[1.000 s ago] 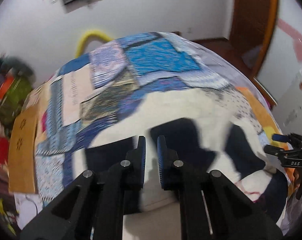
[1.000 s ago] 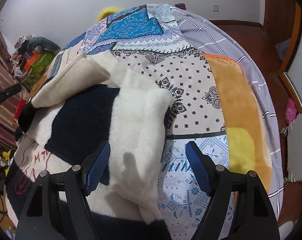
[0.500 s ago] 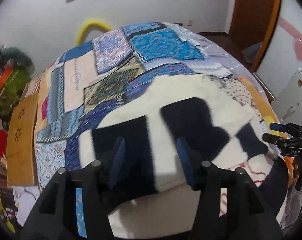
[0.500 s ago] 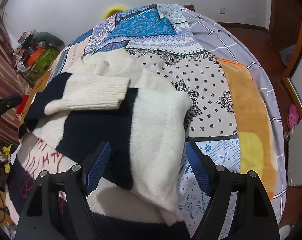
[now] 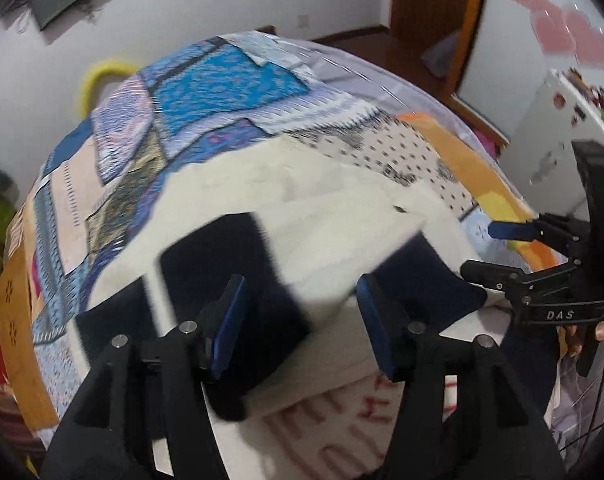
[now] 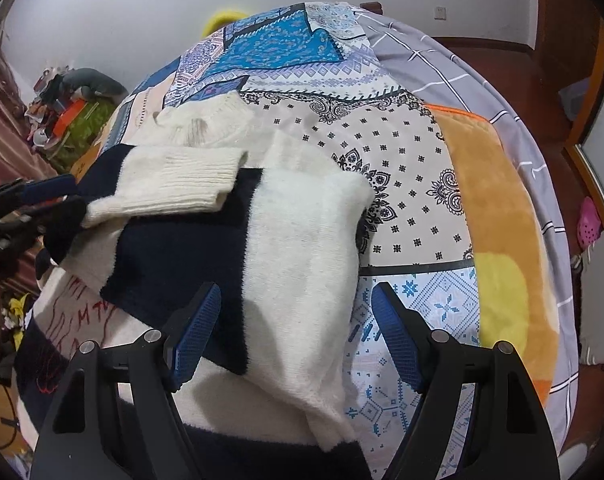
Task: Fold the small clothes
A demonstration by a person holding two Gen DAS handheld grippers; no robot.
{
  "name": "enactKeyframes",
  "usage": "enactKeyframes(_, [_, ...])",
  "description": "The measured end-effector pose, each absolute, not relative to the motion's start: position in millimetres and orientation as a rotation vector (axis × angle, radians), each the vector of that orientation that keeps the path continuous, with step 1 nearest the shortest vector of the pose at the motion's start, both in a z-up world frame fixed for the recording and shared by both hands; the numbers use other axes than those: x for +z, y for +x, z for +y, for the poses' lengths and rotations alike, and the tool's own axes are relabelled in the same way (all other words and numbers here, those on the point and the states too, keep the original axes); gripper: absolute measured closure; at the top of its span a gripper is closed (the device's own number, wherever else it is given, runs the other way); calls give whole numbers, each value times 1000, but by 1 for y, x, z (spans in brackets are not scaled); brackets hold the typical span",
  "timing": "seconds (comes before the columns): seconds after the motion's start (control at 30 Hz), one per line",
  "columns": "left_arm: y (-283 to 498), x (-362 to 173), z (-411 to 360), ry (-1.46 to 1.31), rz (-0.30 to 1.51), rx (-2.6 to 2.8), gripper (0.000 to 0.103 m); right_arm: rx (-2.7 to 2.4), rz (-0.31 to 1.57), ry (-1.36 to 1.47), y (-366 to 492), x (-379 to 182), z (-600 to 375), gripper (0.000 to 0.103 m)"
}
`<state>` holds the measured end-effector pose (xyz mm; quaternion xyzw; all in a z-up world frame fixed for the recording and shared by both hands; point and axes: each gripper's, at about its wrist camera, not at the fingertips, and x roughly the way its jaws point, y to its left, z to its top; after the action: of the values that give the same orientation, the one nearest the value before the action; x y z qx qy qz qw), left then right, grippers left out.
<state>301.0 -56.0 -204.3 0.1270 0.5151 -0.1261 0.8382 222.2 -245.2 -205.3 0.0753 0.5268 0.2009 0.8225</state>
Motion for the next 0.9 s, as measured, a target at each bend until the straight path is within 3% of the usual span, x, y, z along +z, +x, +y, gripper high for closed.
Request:
enactKeyframes(0.37, [322,-246,-116,383,1108,-281,47,430,1147,195,223,-218,-251,28])
enactKeyframes(0.47, [324,-248,-116,390,1093,-268,55,429,1153,198,223,-221,-253,28])
enactKeyframes(0.63, [324,-245,-111,390,1069,-259,91,427,1158,211,223,-223,-255,28])
enactKeyframes(0.9, [324,-212,-73,229,1018,-217,95,423,1155,207,222,-222,-257,28])
